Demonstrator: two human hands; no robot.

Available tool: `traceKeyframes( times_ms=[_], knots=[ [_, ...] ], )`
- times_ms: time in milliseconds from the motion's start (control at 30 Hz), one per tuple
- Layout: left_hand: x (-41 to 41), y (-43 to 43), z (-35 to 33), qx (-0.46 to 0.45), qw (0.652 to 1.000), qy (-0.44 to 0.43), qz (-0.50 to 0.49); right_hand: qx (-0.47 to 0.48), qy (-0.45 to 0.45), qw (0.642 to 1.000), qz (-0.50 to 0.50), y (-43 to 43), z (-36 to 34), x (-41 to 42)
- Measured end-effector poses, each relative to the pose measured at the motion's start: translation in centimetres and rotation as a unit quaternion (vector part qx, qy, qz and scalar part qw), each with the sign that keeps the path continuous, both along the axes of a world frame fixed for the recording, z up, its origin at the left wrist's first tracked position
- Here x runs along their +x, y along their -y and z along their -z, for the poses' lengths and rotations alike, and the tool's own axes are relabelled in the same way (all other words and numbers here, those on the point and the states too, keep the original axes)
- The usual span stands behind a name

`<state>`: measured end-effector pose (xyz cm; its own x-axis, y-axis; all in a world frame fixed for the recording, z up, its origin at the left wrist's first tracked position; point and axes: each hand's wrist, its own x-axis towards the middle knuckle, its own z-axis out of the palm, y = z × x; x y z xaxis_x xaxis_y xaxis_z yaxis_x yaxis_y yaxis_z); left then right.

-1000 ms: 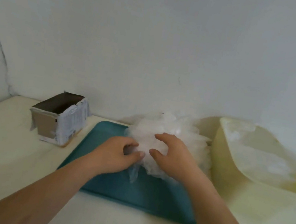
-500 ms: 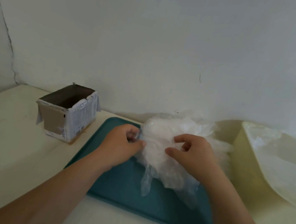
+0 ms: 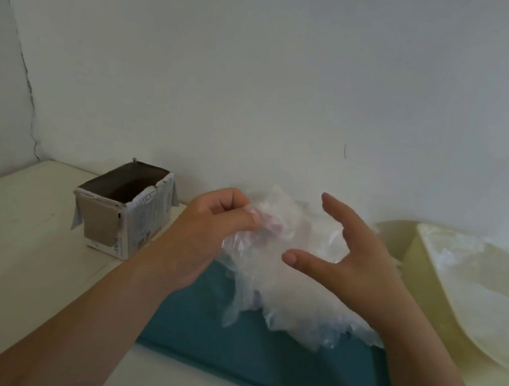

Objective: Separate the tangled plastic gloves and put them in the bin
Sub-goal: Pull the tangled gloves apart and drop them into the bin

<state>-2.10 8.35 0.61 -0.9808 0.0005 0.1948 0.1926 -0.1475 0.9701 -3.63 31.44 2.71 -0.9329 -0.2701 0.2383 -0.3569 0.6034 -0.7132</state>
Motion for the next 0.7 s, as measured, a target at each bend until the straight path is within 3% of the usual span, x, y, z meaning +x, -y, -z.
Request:
traceKeyframes(
  times_ms=[100, 167, 233, 333, 533, 700],
  knots=[
    [0.7, 0.3, -0.2, 0.070, 0.987, 0.011, 0.144, -0.090, 0.078, 0.990, -0.081, -0.2, 0.1, 0.1],
    [0.9, 0.3, -0.3, 0.077, 0.979, 0.015, 0.190, -0.160, 0.134, 0.967, -0.147, -0.2, 0.3, 0.1],
    [0.9, 0.0, -0.2, 0.016, 0.988, 0.022, 0.151, -0.200, 0.158, 0.949, -0.186, 0.0, 0.3, 0.3],
    [0.3, -0.4, 0.6, -0.064, 0.997, 0.023, 0.046, -0.227, 0.168, 0.947, -0.152, 0.4, 0.8, 0.2],
    [-0.3, 0.1, 1.5, -0.041, 0.991, 0.100, 0.081, -0.252, 0.140, 0.957, -0.036, 0.3, 2.4, -1.2],
    [-0.6, -0.6, 2.1, -0.047, 0.995, 0.092, 0.010, -0.251, 0.155, 0.953, -0.074, -0.1, 2.4, -1.3]
  ],
)
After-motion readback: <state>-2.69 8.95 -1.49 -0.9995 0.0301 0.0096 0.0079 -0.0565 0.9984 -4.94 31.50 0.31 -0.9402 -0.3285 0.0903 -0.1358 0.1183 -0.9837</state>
